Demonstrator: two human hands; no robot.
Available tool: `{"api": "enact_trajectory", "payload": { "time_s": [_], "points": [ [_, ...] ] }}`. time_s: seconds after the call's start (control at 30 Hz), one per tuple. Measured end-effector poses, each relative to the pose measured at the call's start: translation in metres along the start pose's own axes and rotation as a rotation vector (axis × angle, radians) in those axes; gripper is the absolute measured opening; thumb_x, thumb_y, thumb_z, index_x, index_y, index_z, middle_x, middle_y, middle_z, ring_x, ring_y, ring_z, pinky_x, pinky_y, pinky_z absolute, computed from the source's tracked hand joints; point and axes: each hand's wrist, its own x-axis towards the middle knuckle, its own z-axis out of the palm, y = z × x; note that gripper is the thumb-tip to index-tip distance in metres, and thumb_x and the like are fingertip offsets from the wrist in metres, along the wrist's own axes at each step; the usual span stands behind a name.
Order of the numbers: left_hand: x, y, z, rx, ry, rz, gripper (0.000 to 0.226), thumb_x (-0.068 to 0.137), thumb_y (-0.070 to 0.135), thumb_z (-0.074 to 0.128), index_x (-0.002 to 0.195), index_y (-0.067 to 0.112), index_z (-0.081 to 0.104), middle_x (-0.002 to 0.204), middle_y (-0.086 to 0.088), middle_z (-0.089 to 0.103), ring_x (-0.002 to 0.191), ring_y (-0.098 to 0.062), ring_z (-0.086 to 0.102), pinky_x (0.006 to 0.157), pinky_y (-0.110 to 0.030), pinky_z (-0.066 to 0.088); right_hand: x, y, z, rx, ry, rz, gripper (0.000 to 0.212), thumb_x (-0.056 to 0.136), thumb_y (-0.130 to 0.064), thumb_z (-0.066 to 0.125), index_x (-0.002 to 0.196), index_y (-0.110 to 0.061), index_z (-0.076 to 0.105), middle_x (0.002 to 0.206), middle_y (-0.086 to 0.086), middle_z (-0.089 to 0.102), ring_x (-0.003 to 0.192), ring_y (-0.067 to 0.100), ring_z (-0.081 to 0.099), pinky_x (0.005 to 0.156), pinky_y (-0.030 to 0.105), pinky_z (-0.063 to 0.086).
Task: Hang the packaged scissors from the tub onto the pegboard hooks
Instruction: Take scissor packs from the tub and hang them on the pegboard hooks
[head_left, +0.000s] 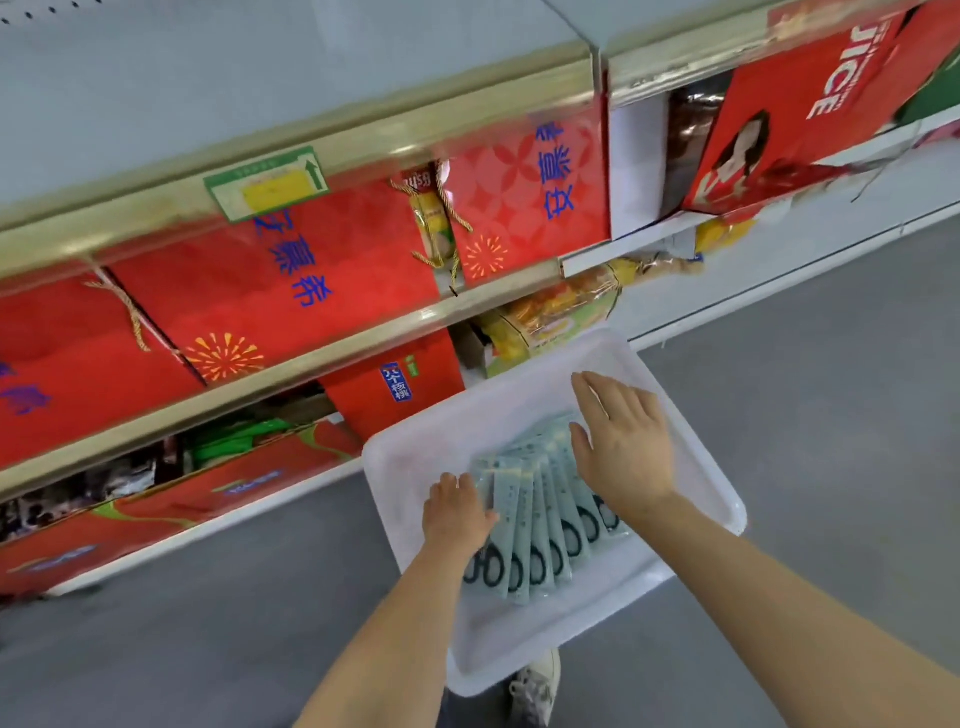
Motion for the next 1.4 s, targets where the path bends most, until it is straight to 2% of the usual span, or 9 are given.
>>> {"api": "enact_trajectory", "payload": {
  "time_s": [0.33, 0.47, 0.6, 0.77, 0.9, 0.97, 1.13, 1.3, 1.4],
  "points": [
    [0.014, 0.006, 0.048, -0.247, 0.033, -0.272, 0.107, 0.049, 0.061, 0.084, 0.133, 0.018, 0.033, 0.127, -0.010, 0.046, 0.120, -0.032, 0.047, 0.100, -0.041, 0.040, -0.059, -0.006, 0.052, 0.003, -0.095, 0.082, 0.043, 0.082, -0.017, 0.060, 0.122, -0.003, 0.061, 0.113, 0.011, 0.066, 0.096, 0.031, 0.062, 0.082, 0.044, 0.050],
    [0.012, 0.004, 0.044, -0.370, 0.074, -0.244, 0.084, 0.060, 0.040, 0.086, 0.122, 0.016, 0.034, 0.123, -0.006, 0.037, 0.100, -0.025, 0.054, 0.083, -0.036, 0.052, -0.082, -0.024, 0.064, 0.082, -0.179, 0.165, 0.048, 0.073, -0.008, 0.072, 0.120, -0.003, 0.063, 0.100, 0.009, 0.067, 0.087, 0.030, 0.062, 0.076, 0.042, 0.053],
    [0.007, -0.001, 0.028, -0.346, 0.172, -0.184, 0.035, 0.094, 0.021, 0.057, 0.123, 0.011, 0.039, 0.114, -0.009, 0.053, 0.086, -0.028, 0.063, 0.073, -0.042, 0.054, -0.099, -0.053, 0.081, 0.214, -0.406, 0.327, 0.050, 0.069, -0.007, 0.079, 0.117, -0.005, 0.065, 0.089, 0.006, 0.067, 0.077, 0.025, 0.064, 0.059, 0.033, 0.056],
    [-0.010, -0.019, 0.005, -0.459, 0.293, -0.121, 0.023, 0.097, 0.024, 0.049, 0.118, 0.016, 0.042, 0.103, -0.009, 0.068, 0.081, -0.029, 0.065, 0.065, -0.040, 0.055, -0.106, -0.090, 0.109, 0.274, -0.688, 0.616, 0.072, 0.086, -0.039, 0.065, 0.145, -0.010, 0.035, 0.134, 0.010, 0.051, 0.123, 0.029, 0.047, 0.104, 0.037, 0.038],
    [-0.024, -0.026, -0.004, -0.596, 0.318, -0.065, 0.022, 0.097, 0.021, 0.048, 0.118, 0.018, 0.041, 0.079, -0.002, 0.062, 0.066, -0.020, 0.059, 0.057, -0.037, 0.049, -0.102, -0.112, 0.124, 0.123, -0.718, 0.719, 0.097, 0.077, -0.053, 0.069, 0.150, -0.014, 0.019, 0.137, 0.013, 0.037, 0.123, 0.033, 0.037, 0.104, 0.041, 0.032],
    [-0.030, -0.028, -0.005, -0.665, 0.308, -0.055, 0.026, 0.098, 0.020, 0.048, 0.122, 0.018, 0.040, 0.076, 0.002, 0.060, 0.058, -0.012, 0.055, 0.051, -0.029, 0.044, -0.102, -0.121, 0.132, 0.061, -0.706, 0.728, 0.099, 0.074, -0.047, 0.072, 0.150, -0.015, 0.018, 0.135, 0.014, 0.036, 0.119, 0.034, 0.035, 0.102, 0.042, 0.028],
    [-0.044, -0.032, -0.010, -0.886, 0.381, -0.053, 0.036, 0.097, 0.018, 0.052, 0.132, 0.024, 0.042, 0.116, 0.005, 0.064, 0.075, -0.004, 0.064, 0.055, -0.011, 0.048, -0.099, -0.134, 0.142, -0.028, -0.686, 0.781, 0.077, 0.080, -0.023, 0.061, 0.147, -0.014, 0.025, 0.132, 0.014, 0.048, 0.114, 0.033, 0.038, 0.097, 0.040, 0.028],
    [-0.048, -0.041, -0.015, -0.937, 0.454, -0.049, 0.038, 0.095, 0.021, 0.053, 0.131, 0.029, 0.043, 0.107, -0.006, 0.069, 0.078, -0.022, 0.066, 0.060, -0.022, 0.049, -0.096, -0.152, 0.150, 0.116, -0.591, 0.853, 0.064, 0.070, 0.003, 0.062, 0.133, -0.005, 0.048, 0.104, 0.027, 0.060, 0.096, 0.039, 0.049, 0.083, 0.045, 0.036],
    [-0.051, -0.047, -0.020, -0.917, 0.490, -0.029, 0.039, 0.094, 0.020, 0.053, 0.130, 0.033, 0.043, 0.102, -0.007, 0.070, 0.072, -0.021, 0.064, 0.060, -0.026, 0.049, -0.088, -0.162, 0.146, 0.337, -0.553, 0.782, 0.072, 0.074, 0.011, 0.060, 0.141, -0.009, 0.040, 0.110, 0.023, 0.050, 0.080, 0.035, 0.054, 0.067, 0.038, 0.042]
  ]
}}
